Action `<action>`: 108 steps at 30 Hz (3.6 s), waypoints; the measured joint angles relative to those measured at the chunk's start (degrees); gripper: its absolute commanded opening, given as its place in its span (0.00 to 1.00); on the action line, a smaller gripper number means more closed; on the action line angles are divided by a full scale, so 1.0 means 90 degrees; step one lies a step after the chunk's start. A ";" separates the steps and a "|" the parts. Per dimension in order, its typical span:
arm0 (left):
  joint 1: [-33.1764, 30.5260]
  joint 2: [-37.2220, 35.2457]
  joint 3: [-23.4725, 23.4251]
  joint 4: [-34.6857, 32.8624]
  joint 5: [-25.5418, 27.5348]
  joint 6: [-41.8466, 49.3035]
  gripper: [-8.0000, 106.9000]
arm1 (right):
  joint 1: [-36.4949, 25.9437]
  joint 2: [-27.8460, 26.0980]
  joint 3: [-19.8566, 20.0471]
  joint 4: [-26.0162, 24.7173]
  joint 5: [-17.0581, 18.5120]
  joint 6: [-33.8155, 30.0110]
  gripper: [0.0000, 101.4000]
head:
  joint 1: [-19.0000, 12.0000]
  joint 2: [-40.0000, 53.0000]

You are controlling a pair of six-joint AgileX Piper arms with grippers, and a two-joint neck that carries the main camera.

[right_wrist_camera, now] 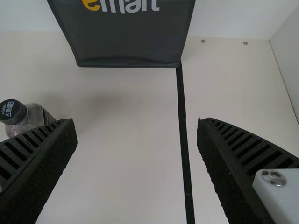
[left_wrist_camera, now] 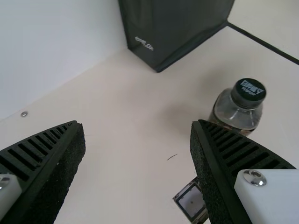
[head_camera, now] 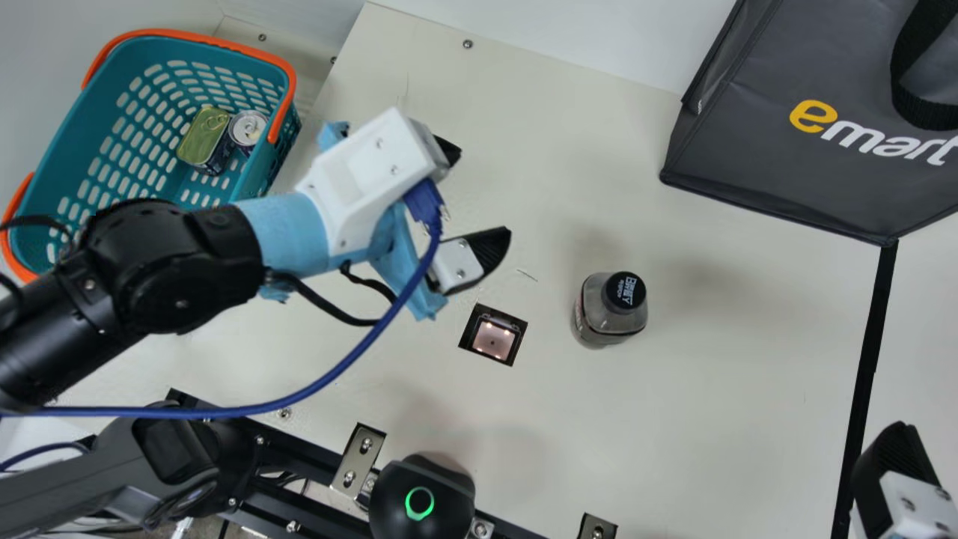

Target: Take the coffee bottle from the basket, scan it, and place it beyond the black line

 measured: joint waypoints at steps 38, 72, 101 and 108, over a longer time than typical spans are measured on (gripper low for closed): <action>0.3584 -0.1256 0.0193 -0.0775 0.1643 0.1261 0.85 | 0.0000 0.0000 0.0000 0.0000 0.0000 0.0000 0.90 | 0.0000 0.0000; 0.4861 -0.1839 0.0497 -0.1422 0.2087 0.2102 0.85 | 0.0000 0.0000 0.0000 0.0000 0.0000 0.0000 0.90 | 0.0000 0.0000; 0.4861 -0.1839 0.0497 -0.1422 0.2087 0.2102 0.85 | 0.0000 0.0000 0.0000 0.0000 0.0000 0.0000 0.90 | 0.0000 -0.2197; 0.4861 -0.1839 0.0497 -0.1422 0.2087 0.2102 0.85 | 0.0000 0.0000 0.0000 0.0000 0.0000 0.0000 0.90 | 0.0000 -0.2197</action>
